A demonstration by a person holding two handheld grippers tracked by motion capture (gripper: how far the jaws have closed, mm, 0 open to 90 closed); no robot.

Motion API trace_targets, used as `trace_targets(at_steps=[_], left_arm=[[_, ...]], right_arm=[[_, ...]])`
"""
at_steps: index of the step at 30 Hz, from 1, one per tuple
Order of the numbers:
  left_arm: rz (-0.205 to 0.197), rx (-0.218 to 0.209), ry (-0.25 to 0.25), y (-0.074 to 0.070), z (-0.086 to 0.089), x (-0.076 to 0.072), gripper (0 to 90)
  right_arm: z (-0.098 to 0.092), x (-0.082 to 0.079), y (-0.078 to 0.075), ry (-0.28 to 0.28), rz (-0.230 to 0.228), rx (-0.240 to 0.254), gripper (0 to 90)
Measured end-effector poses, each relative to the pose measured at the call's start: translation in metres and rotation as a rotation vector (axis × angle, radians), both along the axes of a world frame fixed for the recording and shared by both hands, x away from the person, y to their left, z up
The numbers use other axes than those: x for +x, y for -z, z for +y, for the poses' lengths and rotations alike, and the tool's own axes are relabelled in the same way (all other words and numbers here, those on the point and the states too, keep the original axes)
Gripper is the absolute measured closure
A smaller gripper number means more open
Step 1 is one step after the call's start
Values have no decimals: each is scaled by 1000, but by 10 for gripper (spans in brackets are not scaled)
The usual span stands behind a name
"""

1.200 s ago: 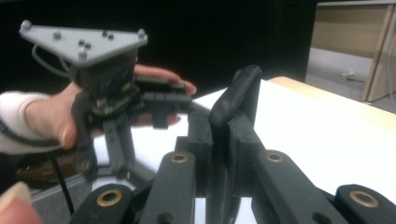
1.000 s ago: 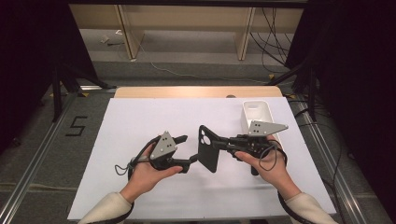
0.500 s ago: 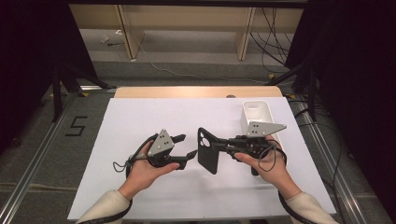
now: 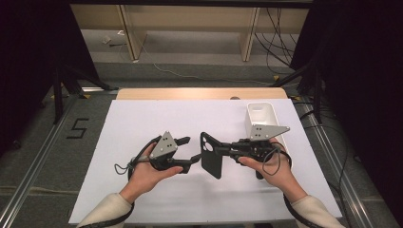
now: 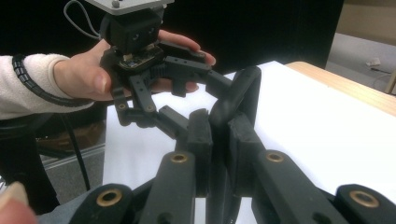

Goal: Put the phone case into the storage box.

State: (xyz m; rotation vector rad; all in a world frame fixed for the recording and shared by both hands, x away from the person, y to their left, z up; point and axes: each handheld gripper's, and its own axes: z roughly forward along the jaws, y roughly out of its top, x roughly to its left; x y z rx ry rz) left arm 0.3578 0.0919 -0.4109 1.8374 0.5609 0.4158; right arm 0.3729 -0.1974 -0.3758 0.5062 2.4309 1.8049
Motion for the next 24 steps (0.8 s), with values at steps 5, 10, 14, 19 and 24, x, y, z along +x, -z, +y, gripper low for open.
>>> trace_targets(at_steps=[5,10,14,19,24], left_arm=[[-3,4,20,-2,-1,-1,292],[7,48,61,5,-3,1,293],[-5,89,101,11,-3,4,334],[0,105,173,21,-3,9,363],[51,101,211,29,-5,12,372]], right_arm=[[0,0,-1,-20,-1,-8,822],[0,0,-1,-38,1,-11,821],[1,0,-2,-58,8,-14,822],[2,0,-1,-82,12,-17,821],[4,-1,-2,-97,18,-19,822]])
